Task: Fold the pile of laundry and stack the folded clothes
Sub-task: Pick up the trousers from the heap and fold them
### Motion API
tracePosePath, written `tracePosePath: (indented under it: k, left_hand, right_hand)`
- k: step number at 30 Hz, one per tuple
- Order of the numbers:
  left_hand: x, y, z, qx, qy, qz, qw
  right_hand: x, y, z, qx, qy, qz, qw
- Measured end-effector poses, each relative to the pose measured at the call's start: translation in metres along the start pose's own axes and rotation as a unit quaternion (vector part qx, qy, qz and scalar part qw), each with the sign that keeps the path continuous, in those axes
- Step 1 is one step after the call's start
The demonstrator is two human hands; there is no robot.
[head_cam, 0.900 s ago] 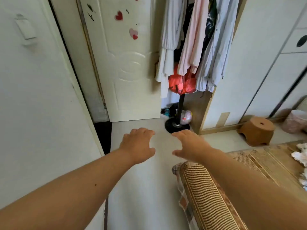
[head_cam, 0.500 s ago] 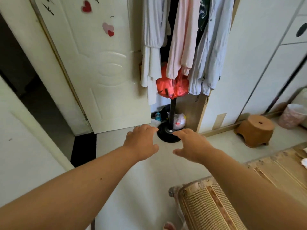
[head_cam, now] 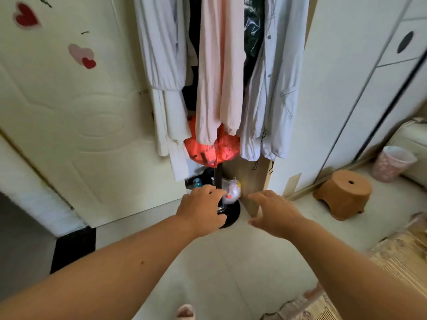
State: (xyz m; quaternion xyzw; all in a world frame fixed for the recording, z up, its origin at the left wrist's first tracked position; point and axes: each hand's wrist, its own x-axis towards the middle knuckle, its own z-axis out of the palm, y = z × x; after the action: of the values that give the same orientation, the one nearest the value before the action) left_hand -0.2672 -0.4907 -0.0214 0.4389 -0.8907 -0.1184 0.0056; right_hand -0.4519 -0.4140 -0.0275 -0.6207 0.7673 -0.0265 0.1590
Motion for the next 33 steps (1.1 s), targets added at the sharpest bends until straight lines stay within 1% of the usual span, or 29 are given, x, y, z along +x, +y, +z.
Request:
tracePosePath:
  k: [5, 9, 12, 15, 17, 20, 24, 28, 30, 33]
  left_hand:
    - [0.110, -0.004, 0.002, 0.024, -0.042, 0.068, 0.997]
    - [0.207, -0.003, -0.003, 0.053, -0.083, 0.128, 0.987]
    - [0.267, 0.015, 0.002, 0.055, -0.126, 0.170, 0.976]
    - [0.306, 0.051, 0.019, 0.039, -0.174, 0.216, 0.960]
    - [0.327, 0.087, 0.033, 0.026, -0.185, 0.267, 0.945]
    - [0.357, 0.155, 0.046, 0.014, -0.191, 0.351, 0.917]
    - [0.403, 0.261, 0.065, 0.006, -0.184, 0.430, 0.884]
    - [0.449, 0.354, 0.073, 0.026, -0.201, 0.454, 0.867]
    - [0.471, 0.394, 0.074, 0.026, -0.211, 0.455, 0.865]
    - [0.500, 0.457, 0.074, 0.052, -0.193, 0.488, 0.850]
  right_hand:
    - [0.076, 0.047, -0.011, 0.011, 0.020, 0.068, 0.997]
    - [0.136, 0.081, -0.019, 0.051, 0.025, 0.137, 0.989]
    - [0.157, 0.108, -0.024, 0.081, 0.026, 0.189, 0.978]
    - [0.156, 0.140, -0.027, 0.090, 0.019, 0.237, 0.967]
    - [0.149, 0.169, -0.030, 0.090, 0.014, 0.280, 0.956]
    - [0.137, 0.221, -0.040, 0.095, 0.031, 0.342, 0.934]
    - [0.125, 0.309, -0.061, 0.078, 0.043, 0.393, 0.915]
    - [0.112, 0.398, -0.092, 0.110, 0.056, 0.416, 0.901]
    - [0.103, 0.430, -0.111, 0.122, 0.054, 0.430, 0.893]
    - [0.093, 0.485, -0.128, 0.131, 0.082, 0.458, 0.875]
